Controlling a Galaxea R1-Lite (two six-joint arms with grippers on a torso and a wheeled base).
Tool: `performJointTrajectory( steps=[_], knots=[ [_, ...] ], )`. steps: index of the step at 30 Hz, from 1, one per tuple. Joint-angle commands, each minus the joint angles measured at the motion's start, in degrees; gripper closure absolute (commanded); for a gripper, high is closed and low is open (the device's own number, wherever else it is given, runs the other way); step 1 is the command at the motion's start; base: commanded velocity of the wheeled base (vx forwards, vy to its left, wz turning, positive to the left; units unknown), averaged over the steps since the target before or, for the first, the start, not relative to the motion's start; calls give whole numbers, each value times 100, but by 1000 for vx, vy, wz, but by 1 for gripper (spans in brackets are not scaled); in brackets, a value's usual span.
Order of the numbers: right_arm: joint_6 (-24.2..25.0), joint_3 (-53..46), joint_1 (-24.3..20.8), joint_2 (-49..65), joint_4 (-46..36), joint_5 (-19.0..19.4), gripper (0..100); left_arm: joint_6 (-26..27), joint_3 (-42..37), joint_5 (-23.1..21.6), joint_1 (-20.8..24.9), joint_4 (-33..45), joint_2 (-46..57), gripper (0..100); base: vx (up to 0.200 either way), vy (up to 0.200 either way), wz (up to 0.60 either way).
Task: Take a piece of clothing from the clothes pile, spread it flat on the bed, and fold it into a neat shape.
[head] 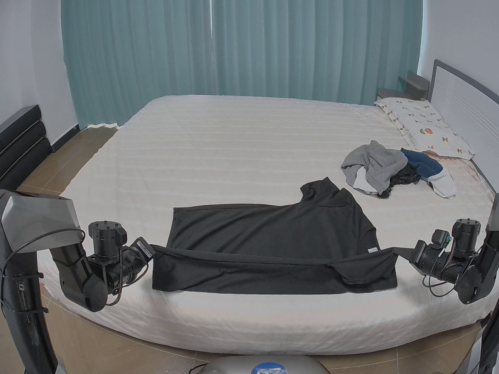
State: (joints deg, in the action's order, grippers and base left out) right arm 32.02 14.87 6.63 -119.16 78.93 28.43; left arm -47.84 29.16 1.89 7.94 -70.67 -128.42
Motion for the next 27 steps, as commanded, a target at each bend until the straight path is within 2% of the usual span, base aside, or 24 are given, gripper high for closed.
performJointTrajectory(
  steps=[1,4,5,6,11,21,24,27],
  knots=[
    [-337,-520,-22,614,-18,14,100,556,-508,-4,-64,36,598,100,0,0,0],
    [-979,-802,-22,693,-18,14,100,978,-780,-31,-64,44,774,100,0,0,0],
    [-979,-802,-22,693,-18,14,100,978,-780,-31,-64,44,774,100,0,0,0],
    [-1330,-977,-30,719,-27,22,100,1136,-912,-31,-47,44,844,100,0,0,0],
    [-1594,-1180,-153,816,-36,14,100,1303,-1035,-40,-20,106,844,100,0,0,0],
    [-1462,-670,22,394,26,-48,100,1206,-525,13,-11,97,335,100,0,0,0],
    [-970,-353,49,236,34,-57,100,705,-130,31,-20,80,115,100,0,0,0],
    [-627,-169,49,148,43,-48,100,486,55,22,-20,80,1,100,0,0,0]
  ],
)
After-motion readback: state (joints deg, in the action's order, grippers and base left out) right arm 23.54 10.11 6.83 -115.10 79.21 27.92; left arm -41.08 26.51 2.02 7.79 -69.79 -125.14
